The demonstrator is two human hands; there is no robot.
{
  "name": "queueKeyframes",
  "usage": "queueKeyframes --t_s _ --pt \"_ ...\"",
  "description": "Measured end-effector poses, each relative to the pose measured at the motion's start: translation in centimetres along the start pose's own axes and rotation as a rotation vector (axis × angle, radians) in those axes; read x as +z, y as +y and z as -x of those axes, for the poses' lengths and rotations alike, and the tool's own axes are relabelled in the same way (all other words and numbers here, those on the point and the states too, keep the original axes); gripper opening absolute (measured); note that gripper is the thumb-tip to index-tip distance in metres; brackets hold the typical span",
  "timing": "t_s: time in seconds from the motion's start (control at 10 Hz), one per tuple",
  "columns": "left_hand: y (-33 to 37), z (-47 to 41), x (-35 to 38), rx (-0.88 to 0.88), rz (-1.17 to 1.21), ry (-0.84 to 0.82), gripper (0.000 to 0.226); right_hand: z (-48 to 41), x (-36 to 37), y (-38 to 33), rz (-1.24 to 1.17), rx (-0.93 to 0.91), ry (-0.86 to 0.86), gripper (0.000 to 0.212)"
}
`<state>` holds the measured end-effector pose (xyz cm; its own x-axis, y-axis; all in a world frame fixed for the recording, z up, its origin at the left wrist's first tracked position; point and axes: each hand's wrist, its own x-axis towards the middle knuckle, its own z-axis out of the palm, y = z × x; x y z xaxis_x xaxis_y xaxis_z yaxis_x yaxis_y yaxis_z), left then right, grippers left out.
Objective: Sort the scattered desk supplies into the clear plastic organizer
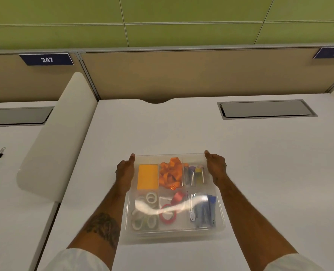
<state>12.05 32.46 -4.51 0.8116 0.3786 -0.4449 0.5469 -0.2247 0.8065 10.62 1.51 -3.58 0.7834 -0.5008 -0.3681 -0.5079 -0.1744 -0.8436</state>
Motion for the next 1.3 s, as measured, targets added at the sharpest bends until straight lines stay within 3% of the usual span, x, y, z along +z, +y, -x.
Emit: queueKeyframes --t_s 0.5,0.7,0.8,0.9,1.0,1.3 --pt "-0.5 -0.5 0.9 -0.020 -0.046 0.039 0.055 -1.1 1.0 0.8 0.103 -0.072 -0.005 0.037" --pt "0.6 0.9 0.4 0.022 -0.322 0.137 0.068 -0.7 0.0 0.7 0.146 -0.094 -0.018 0.047" --pt "1.0 2.2 0.2 0.183 -0.467 0.213 0.066 -0.1 -0.8 0.2 0.217 -0.099 0.012 0.052" --pt "0.6 3.3 0.1 0.472 -0.680 0.170 0.067 1.0 -1.2 0.0 0.352 -0.207 0.080 0.052" --pt "0.0 4.2 0.1 0.620 -0.866 0.036 0.078 2.8 -1.3 0.2 0.499 -0.351 0.090 0.054" --pt "-1.9 8.0 0.1 0.777 -1.131 -0.042 0.095 8.4 -1.4 1.4 0.950 -0.556 -0.022 0.090"
